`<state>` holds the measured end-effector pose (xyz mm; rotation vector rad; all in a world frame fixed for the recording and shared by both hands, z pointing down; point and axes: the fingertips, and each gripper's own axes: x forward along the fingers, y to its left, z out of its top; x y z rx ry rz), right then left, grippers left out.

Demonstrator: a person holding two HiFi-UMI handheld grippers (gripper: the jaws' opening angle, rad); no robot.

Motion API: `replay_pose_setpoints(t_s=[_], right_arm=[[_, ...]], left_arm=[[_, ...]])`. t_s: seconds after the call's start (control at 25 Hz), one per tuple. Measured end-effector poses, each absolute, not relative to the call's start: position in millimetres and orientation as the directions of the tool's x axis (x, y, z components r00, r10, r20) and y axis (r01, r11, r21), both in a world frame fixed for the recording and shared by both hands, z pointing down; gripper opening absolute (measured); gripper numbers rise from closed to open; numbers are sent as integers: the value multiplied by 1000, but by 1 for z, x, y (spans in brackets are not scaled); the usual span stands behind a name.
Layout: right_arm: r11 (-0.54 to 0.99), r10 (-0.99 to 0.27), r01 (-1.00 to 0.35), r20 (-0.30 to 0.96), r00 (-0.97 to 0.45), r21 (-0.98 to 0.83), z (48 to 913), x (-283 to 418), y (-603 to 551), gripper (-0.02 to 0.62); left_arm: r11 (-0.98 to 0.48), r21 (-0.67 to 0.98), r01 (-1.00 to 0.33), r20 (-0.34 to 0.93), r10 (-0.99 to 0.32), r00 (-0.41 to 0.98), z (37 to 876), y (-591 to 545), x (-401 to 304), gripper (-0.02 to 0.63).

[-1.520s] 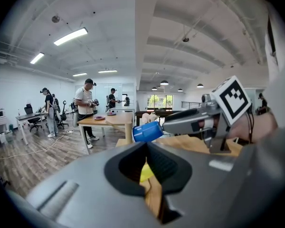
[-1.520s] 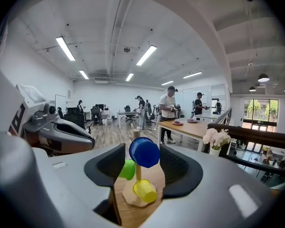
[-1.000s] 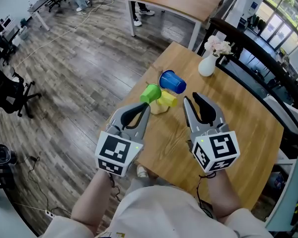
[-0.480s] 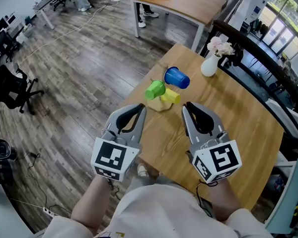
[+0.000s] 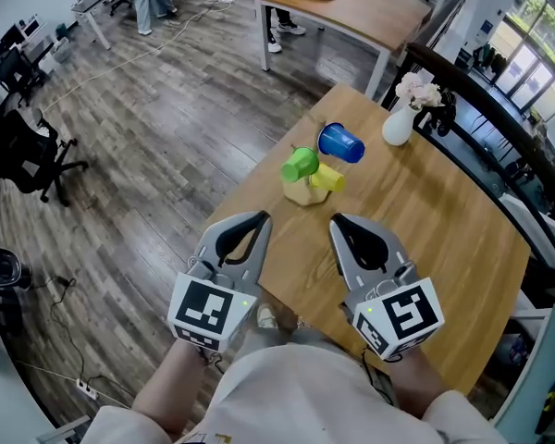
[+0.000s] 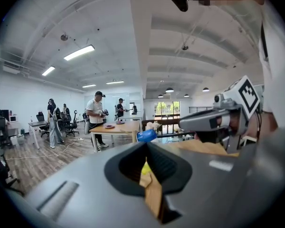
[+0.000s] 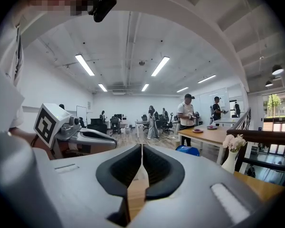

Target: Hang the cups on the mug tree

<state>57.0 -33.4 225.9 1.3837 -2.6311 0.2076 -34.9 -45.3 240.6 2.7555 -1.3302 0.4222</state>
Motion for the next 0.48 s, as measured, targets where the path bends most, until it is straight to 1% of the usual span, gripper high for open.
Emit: replay_pose_setpoints(t_s=[0.16,0.32,0.48], right_arm=[[577,-787,-815,232,-571,-51,235,49,-27,3],[579,-777,-810,238,-583,-96,238,45,-24,0],[587,-769,-804,249,-589,-88,244,40,-22,0]], left_arm=[[-623,-58,-780,290,-758,584,251,-36,-40,2],[-622,-61,-781,307,-756,578,256,-32,-45,2],[-619,-63,-783,315,-756,573,261,-28,-51,2]])
